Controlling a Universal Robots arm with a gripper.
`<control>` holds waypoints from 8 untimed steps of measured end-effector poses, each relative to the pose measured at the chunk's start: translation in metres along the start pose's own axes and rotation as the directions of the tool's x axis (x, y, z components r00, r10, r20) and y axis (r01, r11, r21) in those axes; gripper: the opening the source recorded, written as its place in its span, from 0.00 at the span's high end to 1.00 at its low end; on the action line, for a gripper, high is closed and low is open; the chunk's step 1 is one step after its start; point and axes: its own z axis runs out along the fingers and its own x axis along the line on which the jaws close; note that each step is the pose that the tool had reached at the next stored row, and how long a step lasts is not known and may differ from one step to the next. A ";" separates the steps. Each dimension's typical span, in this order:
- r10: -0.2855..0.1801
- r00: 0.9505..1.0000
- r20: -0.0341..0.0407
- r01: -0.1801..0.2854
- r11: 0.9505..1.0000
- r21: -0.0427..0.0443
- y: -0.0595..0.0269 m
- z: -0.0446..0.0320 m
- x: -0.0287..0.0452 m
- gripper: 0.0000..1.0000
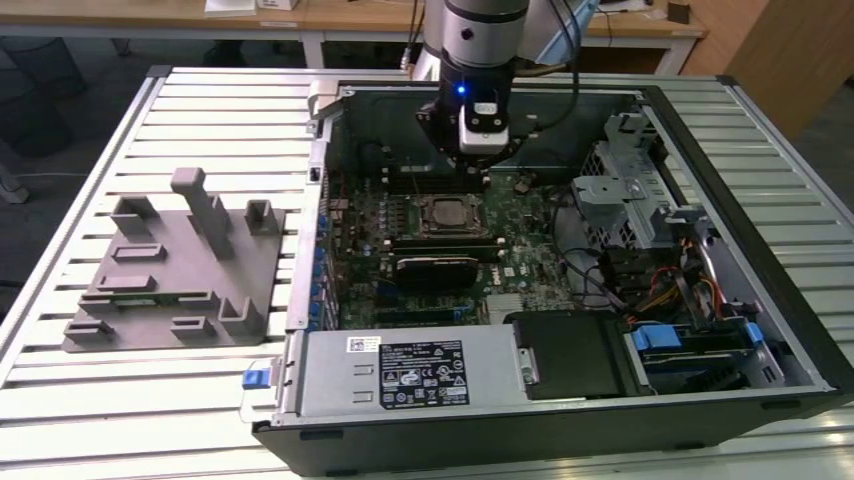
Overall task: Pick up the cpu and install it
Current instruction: 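Install the first cpu locking lever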
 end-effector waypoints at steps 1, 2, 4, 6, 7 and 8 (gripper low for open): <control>-0.006 1.000 0.000 0.006 1.000 0.000 -0.0003 0.0002 0.0005 0.89; -0.016 1.000 0.000 0.016 1.000 0.000 -0.0005 0.0002 0.0007 0.89; -0.051 0.999 -0.001 0.051 0.999 0.000 -0.0005 0.0003 0.0007 0.89; -0.087 0.996 -0.002 0.087 0.996 -0.001 -0.0005 0.0005 0.0008 0.89; -0.106 0.994 -0.002 0.106 0.994 -0.001 -0.0005 0.0006 0.0008 0.89; -0.124 0.992 -0.003 0.124 0.992 -0.001 -0.0005 0.0007 0.0008 0.89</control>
